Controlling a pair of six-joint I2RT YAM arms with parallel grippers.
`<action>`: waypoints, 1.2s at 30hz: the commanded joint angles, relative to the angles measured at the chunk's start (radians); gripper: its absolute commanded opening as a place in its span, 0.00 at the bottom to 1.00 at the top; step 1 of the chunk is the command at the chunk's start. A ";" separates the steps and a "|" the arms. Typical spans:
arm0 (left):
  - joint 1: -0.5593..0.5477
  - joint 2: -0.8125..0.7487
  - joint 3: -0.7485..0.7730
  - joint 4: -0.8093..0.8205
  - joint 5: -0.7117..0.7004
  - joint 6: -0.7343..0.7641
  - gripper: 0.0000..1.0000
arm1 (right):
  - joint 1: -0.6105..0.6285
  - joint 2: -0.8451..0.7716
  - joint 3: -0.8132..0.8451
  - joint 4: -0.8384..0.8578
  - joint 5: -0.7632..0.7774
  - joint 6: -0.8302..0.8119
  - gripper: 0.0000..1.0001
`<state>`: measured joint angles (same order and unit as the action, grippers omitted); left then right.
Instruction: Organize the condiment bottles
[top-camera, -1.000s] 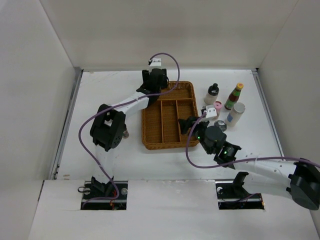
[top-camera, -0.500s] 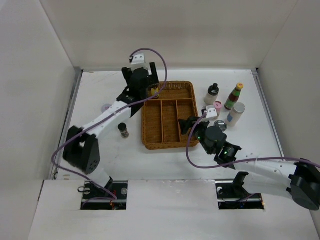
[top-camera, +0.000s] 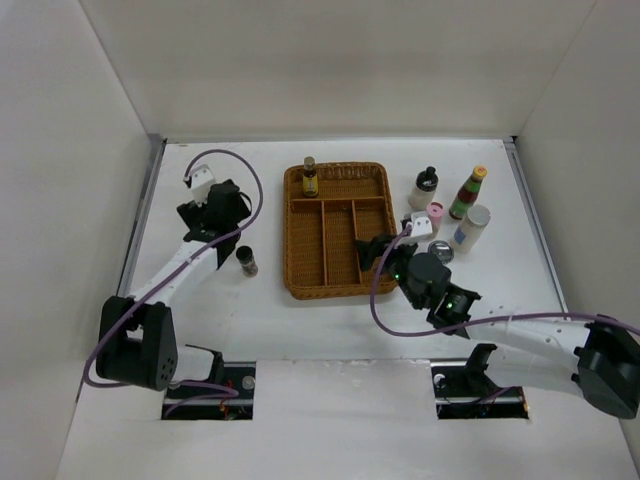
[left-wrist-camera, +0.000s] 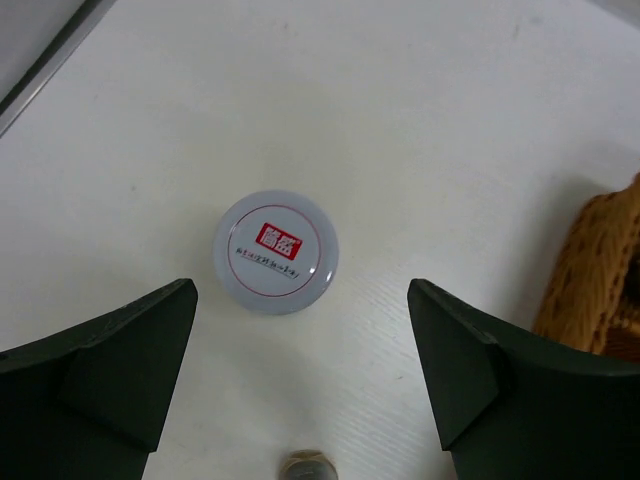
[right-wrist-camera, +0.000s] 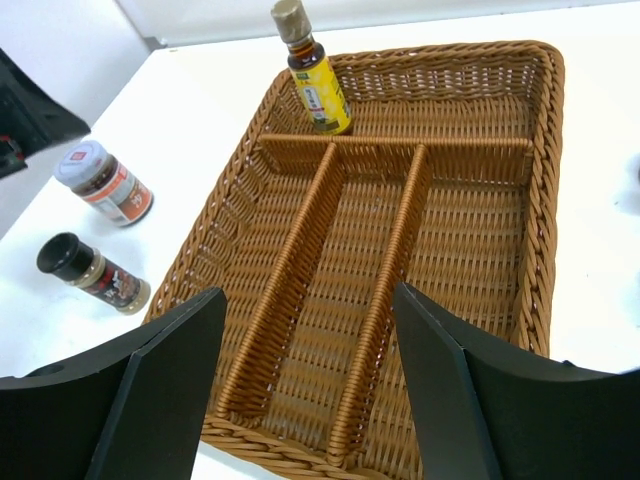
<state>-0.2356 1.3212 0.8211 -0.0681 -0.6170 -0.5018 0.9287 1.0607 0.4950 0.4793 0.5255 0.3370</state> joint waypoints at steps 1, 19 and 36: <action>0.022 0.015 -0.003 0.034 0.011 -0.038 0.87 | -0.006 0.012 0.016 0.035 -0.013 0.011 0.75; 0.072 0.148 -0.019 0.146 0.010 -0.041 0.53 | -0.006 0.022 0.019 0.031 -0.027 0.011 0.76; -0.207 -0.074 0.196 0.117 -0.027 0.055 0.36 | -0.009 -0.001 0.011 0.033 -0.018 0.011 0.76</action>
<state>-0.3756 1.2842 0.9199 -0.0536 -0.6285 -0.4702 0.9287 1.0855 0.4950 0.4789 0.5102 0.3374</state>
